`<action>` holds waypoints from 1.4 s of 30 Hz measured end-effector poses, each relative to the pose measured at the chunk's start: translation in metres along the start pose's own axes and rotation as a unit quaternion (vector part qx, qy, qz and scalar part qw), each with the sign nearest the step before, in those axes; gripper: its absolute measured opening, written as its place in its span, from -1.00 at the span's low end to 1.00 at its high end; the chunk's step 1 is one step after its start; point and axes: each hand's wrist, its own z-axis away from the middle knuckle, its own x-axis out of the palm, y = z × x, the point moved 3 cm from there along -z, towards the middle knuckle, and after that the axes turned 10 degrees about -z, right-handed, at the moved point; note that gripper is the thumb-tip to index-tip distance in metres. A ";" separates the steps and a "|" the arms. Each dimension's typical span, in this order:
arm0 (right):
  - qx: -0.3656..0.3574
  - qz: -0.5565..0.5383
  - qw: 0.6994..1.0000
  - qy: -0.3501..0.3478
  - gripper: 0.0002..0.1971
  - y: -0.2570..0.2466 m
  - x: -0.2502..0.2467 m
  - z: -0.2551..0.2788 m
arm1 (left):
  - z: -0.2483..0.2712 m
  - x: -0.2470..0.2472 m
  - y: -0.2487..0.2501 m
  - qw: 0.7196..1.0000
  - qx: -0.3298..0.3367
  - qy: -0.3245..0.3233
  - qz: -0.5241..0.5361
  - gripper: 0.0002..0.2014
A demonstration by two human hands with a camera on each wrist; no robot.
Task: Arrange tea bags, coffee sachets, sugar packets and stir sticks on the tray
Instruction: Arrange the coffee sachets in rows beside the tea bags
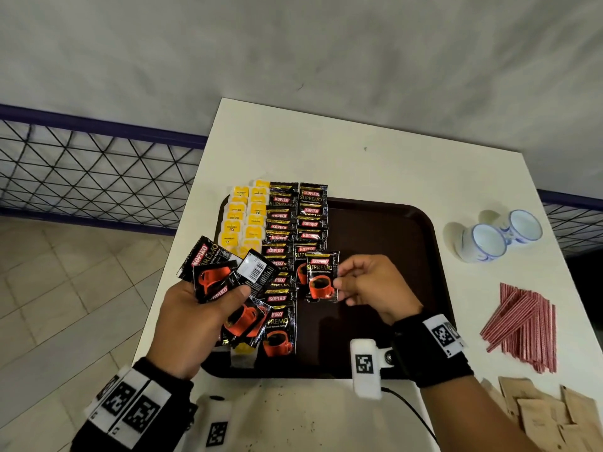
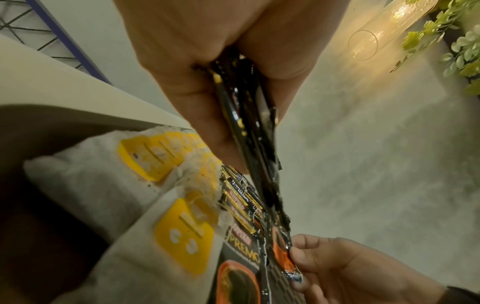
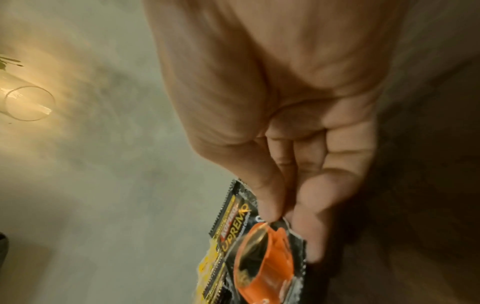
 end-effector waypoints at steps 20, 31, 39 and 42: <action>0.012 0.052 0.997 0.064 -0.93 0.004 0.021 -0.011 | 0.000 0.003 -0.008 1.000 -0.012 -0.022 0.004 -0.89; -0.002 0.078 0.994 0.077 -0.94 0.005 0.023 -0.011 | -0.002 0.007 -0.010 1.000 -0.002 -0.024 0.001 -0.93; 0.002 0.057 0.995 0.077 -0.90 0.001 0.018 -0.004 | 0.000 0.013 -0.008 0.999 0.018 -0.041 0.018 -0.92; -0.040 0.103 0.989 0.098 -0.89 -0.008 0.014 0.004 | -0.001 0.015 -0.006 0.998 0.029 -0.054 0.021 -0.93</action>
